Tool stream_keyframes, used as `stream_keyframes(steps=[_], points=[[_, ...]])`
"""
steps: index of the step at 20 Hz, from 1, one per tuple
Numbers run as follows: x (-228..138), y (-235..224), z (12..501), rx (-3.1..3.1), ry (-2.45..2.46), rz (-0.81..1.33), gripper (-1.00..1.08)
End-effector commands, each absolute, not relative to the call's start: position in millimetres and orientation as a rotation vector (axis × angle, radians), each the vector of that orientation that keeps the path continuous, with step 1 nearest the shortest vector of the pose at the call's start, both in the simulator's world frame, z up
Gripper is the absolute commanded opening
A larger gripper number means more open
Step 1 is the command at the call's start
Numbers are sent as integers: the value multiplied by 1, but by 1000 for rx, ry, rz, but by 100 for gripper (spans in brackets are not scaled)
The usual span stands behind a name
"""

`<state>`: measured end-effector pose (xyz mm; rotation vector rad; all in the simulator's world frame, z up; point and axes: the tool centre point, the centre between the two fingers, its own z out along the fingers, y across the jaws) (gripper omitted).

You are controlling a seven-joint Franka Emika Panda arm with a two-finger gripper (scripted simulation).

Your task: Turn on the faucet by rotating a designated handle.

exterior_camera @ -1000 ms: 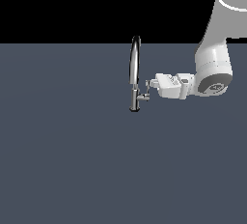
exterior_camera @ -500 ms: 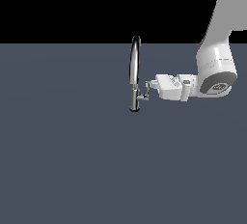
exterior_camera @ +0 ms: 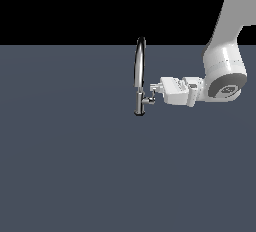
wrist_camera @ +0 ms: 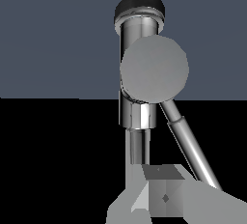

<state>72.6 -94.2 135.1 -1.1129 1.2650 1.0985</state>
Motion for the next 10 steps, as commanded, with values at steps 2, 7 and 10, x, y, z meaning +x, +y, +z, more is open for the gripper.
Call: stream_keyframes(steps=[2, 7, 10], points=[[59, -95, 128, -1109, 1268, 1105, -100], [43, -94, 121, -1109, 1268, 1105, -100], [33, -94, 117, -1109, 1269, 1104, -100]])
